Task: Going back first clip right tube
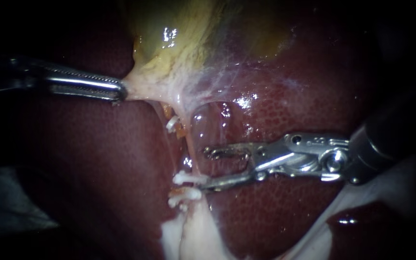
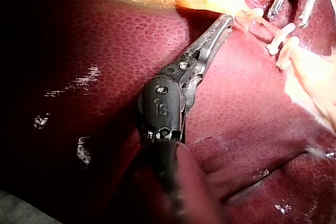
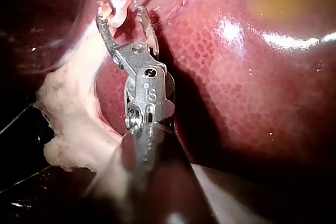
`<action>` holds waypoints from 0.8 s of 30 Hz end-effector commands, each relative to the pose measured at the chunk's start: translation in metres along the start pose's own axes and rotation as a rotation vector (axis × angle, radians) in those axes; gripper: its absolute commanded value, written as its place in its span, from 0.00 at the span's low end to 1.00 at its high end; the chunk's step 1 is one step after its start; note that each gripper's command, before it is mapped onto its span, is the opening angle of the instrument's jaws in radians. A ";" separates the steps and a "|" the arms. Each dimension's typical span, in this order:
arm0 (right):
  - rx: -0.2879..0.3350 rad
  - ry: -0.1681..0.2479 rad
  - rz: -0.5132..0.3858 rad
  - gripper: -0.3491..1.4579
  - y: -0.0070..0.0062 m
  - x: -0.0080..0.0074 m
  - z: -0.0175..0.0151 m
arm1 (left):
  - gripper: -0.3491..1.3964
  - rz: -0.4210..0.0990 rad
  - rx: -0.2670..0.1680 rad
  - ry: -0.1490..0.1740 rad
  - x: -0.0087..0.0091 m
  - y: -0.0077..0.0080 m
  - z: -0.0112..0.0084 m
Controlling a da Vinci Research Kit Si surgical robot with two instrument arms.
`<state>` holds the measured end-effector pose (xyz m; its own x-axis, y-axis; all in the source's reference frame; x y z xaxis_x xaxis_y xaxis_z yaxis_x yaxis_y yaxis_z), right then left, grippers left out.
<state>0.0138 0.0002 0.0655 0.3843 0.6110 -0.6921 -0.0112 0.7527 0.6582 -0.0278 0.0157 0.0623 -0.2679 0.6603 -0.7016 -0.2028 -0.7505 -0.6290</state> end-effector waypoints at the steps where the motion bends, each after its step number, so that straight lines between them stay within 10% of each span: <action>1: 0.000 0.000 -0.002 0.47 0.0000 -0.0001 -0.0001 | 0.00 0.000 0.000 0.000 0.0000 0.0000 0.0000; 13: -0.041 -0.140 -0.265 0.47 -0.0011 0.0017 -0.0035 | 0.00 0.001 -0.001 0.000 -0.0002 -0.0002 -0.0002; 24: -0.168 -0.170 -0.376 0.47 -0.0012 0.0038 -0.0099 | 0.00 0.001 -0.001 0.000 -0.0004 -0.0005 -0.0002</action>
<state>0.0058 0.0041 0.0590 0.5382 0.2465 -0.8059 0.0118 0.9540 0.2996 -0.0275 0.0158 0.0628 -0.2688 0.6589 -0.7026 -0.2008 -0.7517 -0.6282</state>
